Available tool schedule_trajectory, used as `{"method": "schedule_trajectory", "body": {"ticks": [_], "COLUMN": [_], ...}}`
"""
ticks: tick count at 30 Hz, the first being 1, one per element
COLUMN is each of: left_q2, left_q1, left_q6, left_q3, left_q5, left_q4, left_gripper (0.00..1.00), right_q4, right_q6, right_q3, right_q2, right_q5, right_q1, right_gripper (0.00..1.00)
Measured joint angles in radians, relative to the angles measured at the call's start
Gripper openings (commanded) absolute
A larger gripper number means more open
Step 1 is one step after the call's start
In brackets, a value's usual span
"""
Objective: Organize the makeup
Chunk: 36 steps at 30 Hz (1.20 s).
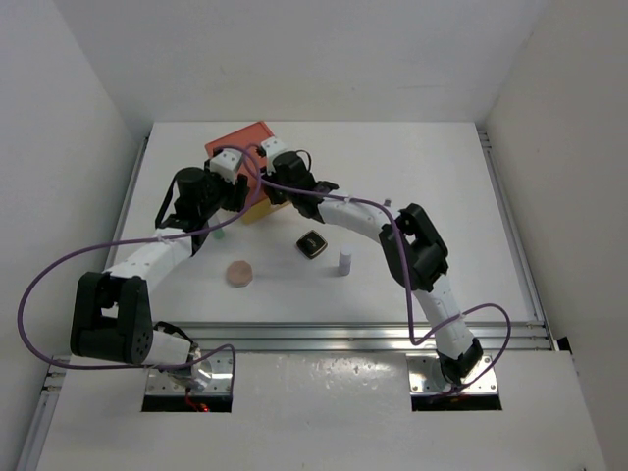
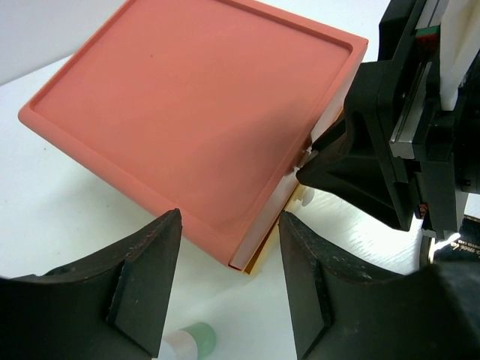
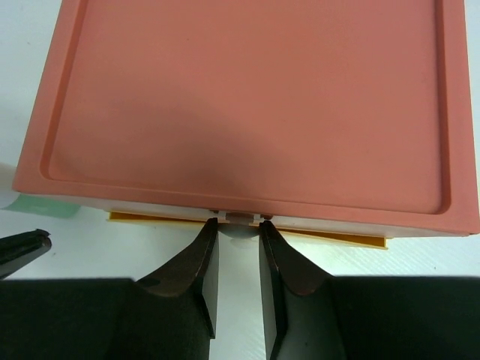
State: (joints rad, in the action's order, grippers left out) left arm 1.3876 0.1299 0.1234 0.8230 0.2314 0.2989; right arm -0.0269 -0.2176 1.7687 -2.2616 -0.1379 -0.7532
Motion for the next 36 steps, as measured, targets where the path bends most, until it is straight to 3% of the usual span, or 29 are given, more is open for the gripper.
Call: {"method": "schedule_trajectory", "body": {"ticks": [6,16,21,24,25,26,28,29,36], "left_q2": [0.0,0.0,-0.002,-0.01,-0.015,-0.02,-0.032,-0.038,-0.082], "left_q1": [0.0,0.0,0.0,0.0,0.0,0.0,0.0,-0.004,-0.042], "left_q6": [0.0,0.0,0.003,0.008,0.009,0.01,0.011,0.007,-0.004], "left_q3": [-0.009,-0.01,-0.009,-0.009,-0.009,-0.009,-0.006,-0.003,0.04], "left_q5": [-0.006,-0.026,-0.023,-0.018,-0.018,-0.018,-0.018,-0.016,0.005], "left_q4": [0.001,0.002,-0.01,-0.029,-0.034,-0.037,-0.05,-0.061,-0.135], "left_gripper": [0.6,0.6,0.66,0.68,0.68,0.69,0.74,0.75,0.81], "right_q4": [-0.066,-0.122,-0.105,-0.093,-0.087,-0.08,-0.068,-0.064,-0.034], "right_q6": [0.016,0.042,0.062,0.066,0.068,0.068,0.071,0.073,0.085], "right_q3": [-0.045,-0.338,-0.466,-0.536,-0.55,-0.556,-0.559,-0.559,-0.559], "right_q2": [0.01,0.206,0.311,0.37,0.382,0.389,0.394,0.394,0.396], "right_q5": [0.0,0.044,0.081,0.109,0.121,0.13,0.155,0.169,0.219], "right_q1": [-0.007,-0.014,-0.028,-0.035,-0.035,-0.036,-0.037,-0.037,-0.043], "right_gripper": [0.0,0.0,0.0,0.14,0.31,0.35,0.56,0.61,0.74]}}
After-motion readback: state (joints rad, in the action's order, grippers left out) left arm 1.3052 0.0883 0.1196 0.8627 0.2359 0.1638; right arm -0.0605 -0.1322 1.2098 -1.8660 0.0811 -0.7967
